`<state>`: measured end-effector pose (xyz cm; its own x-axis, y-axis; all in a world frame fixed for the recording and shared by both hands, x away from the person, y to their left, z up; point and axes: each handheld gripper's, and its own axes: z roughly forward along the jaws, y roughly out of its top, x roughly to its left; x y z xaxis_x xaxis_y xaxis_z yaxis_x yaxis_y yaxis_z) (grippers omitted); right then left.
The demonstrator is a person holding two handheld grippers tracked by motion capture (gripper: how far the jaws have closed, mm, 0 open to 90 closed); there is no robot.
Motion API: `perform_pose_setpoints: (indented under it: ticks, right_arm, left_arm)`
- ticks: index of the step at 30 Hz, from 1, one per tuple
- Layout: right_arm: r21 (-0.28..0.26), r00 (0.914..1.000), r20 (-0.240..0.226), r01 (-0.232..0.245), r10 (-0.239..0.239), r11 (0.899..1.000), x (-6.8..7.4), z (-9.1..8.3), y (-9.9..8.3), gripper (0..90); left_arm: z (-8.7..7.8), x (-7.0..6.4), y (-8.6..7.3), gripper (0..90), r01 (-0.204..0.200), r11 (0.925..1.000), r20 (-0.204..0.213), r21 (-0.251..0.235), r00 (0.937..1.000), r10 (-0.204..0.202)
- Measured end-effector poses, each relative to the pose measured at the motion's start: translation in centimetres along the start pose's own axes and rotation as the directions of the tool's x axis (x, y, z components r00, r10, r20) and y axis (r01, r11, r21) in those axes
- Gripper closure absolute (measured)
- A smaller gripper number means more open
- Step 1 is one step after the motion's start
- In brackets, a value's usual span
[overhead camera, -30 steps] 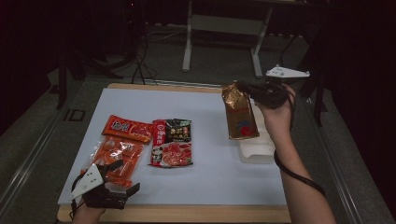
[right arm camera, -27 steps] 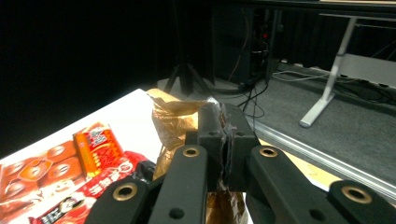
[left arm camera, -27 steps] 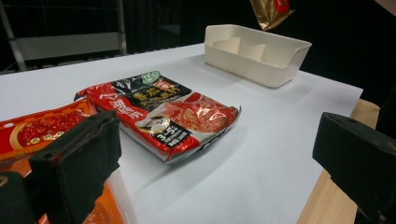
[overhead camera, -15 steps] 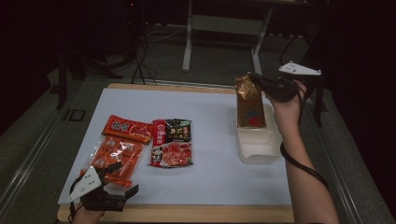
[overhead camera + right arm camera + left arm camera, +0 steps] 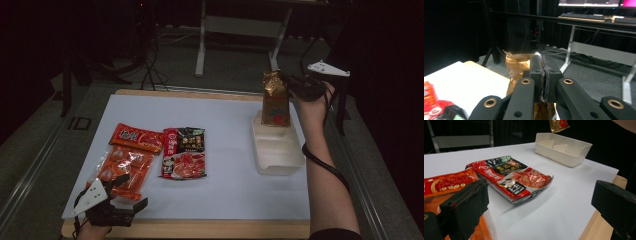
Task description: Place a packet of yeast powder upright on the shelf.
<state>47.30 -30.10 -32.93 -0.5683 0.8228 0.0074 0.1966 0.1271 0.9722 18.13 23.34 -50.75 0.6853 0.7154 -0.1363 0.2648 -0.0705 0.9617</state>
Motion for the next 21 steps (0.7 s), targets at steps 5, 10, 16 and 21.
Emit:
perform_pose_setpoints:
  ticks: [5,10,16,21]
  right_arm:
    - [-0.003,0.9999,0.011,-0.005,0.005,1.0,-1.1,0.8,-0.7,86.5]
    - [-0.018,0.9997,-0.02,-0.013,0.013,1.0,-2.4,1.7,-1.8,85.4]
    - [-0.058,0.9982,-0.052,-0.034,0.031,0.998,-3.5,2.5,-2.9,84.3]
    - [-0.064,0.9965,-0.076,-0.04,0.035,0.997,-3.9,3.3,-3.8,84.3]
  left_arm:
    - [-0.4,0.0,-0.1,1.6,0.009,1.0,-0.009,-0.002,0.9999,-0.009]
    - [-0.6,0.0,-0.2,1.7,0.018,0.9998,-0.02,-0.002,0.9996,-0.018]
    - [-0.7,0.1,-0.3,1.6,0.033,0.9995,-0.028,-0.003,0.9991,-0.033]
    - [-0.9,0.1,-0.3,1.6,0.034,0.9994,-0.037,-0.007,0.9988,-0.034]
